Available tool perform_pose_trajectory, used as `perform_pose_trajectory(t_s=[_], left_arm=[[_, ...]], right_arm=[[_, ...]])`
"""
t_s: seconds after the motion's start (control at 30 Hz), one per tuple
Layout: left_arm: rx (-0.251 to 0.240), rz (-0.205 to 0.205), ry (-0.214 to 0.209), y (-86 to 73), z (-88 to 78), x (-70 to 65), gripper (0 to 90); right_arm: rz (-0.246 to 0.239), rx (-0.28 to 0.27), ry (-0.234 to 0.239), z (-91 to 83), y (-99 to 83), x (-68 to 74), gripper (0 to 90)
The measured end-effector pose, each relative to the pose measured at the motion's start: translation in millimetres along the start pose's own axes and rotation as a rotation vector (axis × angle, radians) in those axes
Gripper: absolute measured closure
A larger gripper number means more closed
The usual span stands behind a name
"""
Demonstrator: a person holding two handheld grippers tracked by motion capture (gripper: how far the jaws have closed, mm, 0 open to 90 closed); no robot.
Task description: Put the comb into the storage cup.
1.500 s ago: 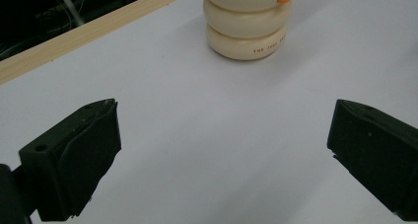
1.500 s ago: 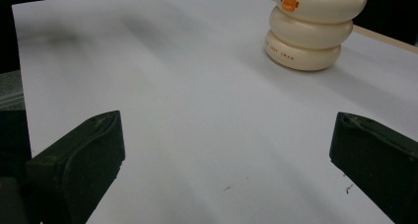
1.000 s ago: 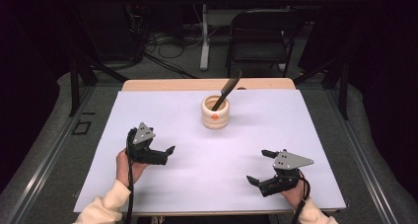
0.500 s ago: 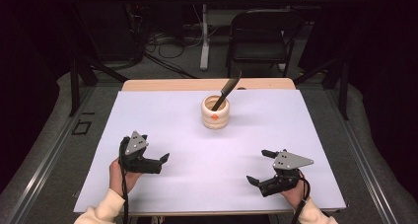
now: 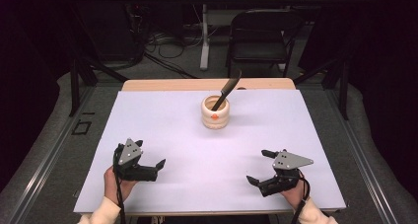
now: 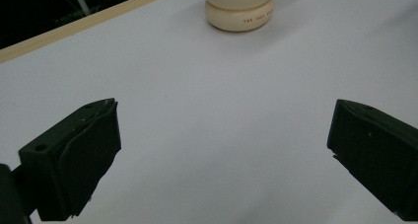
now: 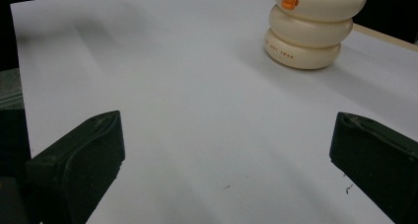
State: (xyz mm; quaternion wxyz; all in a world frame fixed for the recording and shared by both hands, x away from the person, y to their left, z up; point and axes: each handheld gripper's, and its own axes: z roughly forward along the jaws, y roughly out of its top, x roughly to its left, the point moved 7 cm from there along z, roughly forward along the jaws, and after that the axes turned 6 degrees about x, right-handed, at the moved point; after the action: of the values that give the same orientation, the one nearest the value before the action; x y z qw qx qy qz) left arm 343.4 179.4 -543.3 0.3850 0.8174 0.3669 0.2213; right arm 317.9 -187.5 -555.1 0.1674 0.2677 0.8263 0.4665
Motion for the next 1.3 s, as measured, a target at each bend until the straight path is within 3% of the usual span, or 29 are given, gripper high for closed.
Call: perform_pose_trajectory(t_s=[1.3], left_arm=[[-0.005, -0.002, 0.005, -27.9, -25.3, -16.4, 0.0]], right_arm=[[-0.004, 0.002, -0.005, 0.3, -0.2, -0.1, 0.0]])
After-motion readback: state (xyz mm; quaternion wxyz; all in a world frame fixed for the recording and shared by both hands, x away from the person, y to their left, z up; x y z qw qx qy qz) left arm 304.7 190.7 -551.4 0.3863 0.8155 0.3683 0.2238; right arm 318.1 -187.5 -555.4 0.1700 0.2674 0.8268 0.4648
